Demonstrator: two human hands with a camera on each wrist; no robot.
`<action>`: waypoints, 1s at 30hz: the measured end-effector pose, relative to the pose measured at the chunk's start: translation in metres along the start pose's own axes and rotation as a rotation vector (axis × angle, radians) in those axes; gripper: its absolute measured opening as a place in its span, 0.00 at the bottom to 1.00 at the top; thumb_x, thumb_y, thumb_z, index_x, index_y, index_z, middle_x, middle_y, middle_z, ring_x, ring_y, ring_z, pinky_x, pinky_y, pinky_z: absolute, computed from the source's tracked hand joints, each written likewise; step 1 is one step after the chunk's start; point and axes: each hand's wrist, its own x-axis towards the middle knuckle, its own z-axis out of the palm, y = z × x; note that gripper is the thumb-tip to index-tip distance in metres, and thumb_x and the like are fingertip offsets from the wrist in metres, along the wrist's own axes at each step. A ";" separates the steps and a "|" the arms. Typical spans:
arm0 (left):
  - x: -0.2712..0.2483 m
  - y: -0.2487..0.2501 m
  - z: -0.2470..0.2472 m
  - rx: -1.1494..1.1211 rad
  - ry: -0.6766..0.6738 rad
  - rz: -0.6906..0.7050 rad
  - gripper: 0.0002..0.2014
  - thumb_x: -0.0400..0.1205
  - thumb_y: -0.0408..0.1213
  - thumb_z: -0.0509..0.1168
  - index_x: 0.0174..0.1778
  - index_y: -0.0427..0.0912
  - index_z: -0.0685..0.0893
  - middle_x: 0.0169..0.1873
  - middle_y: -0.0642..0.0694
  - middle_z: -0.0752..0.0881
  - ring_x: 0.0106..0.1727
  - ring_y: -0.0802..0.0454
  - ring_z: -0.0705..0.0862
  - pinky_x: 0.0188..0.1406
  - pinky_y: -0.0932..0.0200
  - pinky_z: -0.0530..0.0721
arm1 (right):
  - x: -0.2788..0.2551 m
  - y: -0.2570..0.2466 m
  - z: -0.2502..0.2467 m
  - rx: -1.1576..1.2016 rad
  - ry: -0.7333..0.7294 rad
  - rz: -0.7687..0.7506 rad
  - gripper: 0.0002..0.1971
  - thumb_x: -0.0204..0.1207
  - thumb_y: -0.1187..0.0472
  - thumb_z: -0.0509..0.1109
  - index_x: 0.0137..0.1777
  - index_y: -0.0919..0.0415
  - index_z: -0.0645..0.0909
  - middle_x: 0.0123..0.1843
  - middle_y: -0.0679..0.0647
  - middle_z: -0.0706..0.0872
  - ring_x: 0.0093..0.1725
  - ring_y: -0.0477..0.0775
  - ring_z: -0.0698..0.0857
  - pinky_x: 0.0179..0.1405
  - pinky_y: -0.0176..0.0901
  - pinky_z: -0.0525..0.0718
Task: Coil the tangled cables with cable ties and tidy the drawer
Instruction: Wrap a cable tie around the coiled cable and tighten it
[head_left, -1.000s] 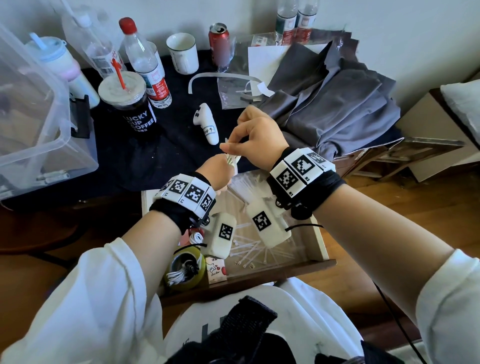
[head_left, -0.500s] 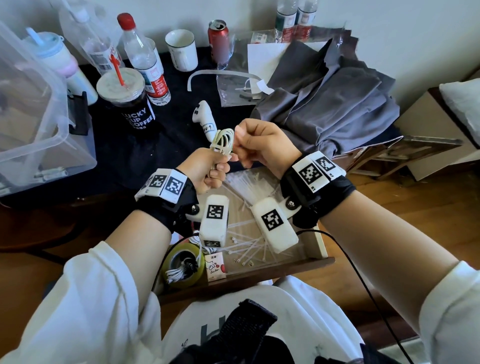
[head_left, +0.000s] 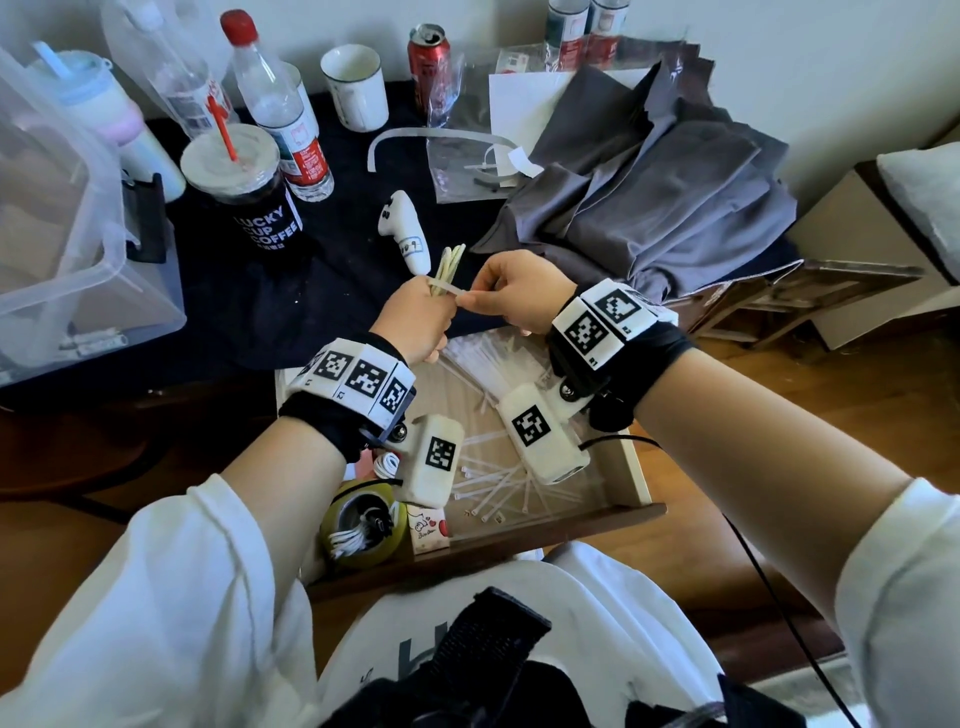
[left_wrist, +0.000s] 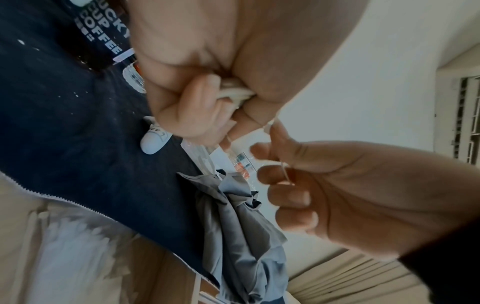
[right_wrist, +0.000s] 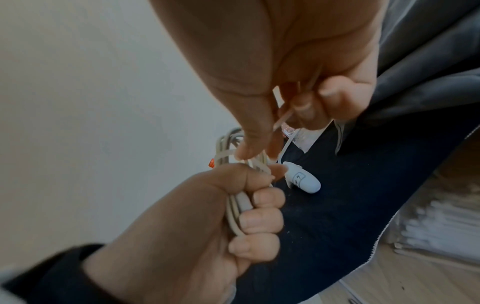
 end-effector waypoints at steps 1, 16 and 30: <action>0.001 0.000 0.000 0.023 -0.001 0.004 0.13 0.80 0.24 0.50 0.33 0.43 0.68 0.23 0.47 0.64 0.10 0.62 0.60 0.11 0.72 0.57 | 0.000 -0.001 0.000 -0.068 -0.035 -0.003 0.16 0.78 0.50 0.67 0.29 0.52 0.74 0.24 0.48 0.73 0.17 0.40 0.73 0.19 0.27 0.67; 0.000 0.005 -0.003 0.021 -0.027 -0.028 0.15 0.79 0.26 0.55 0.28 0.44 0.67 0.18 0.49 0.66 0.14 0.58 0.60 0.13 0.71 0.56 | -0.015 0.000 0.015 0.507 -0.040 -0.123 0.25 0.75 0.72 0.64 0.16 0.57 0.68 0.12 0.42 0.63 0.14 0.41 0.61 0.16 0.27 0.60; -0.011 0.006 -0.024 -0.489 -0.244 -0.175 0.10 0.82 0.30 0.60 0.36 0.45 0.73 0.16 0.55 0.65 0.13 0.62 0.62 0.08 0.72 0.56 | -0.009 0.024 0.001 0.278 -0.063 -0.061 0.21 0.80 0.62 0.64 0.23 0.59 0.74 0.13 0.45 0.70 0.15 0.41 0.66 0.24 0.31 0.66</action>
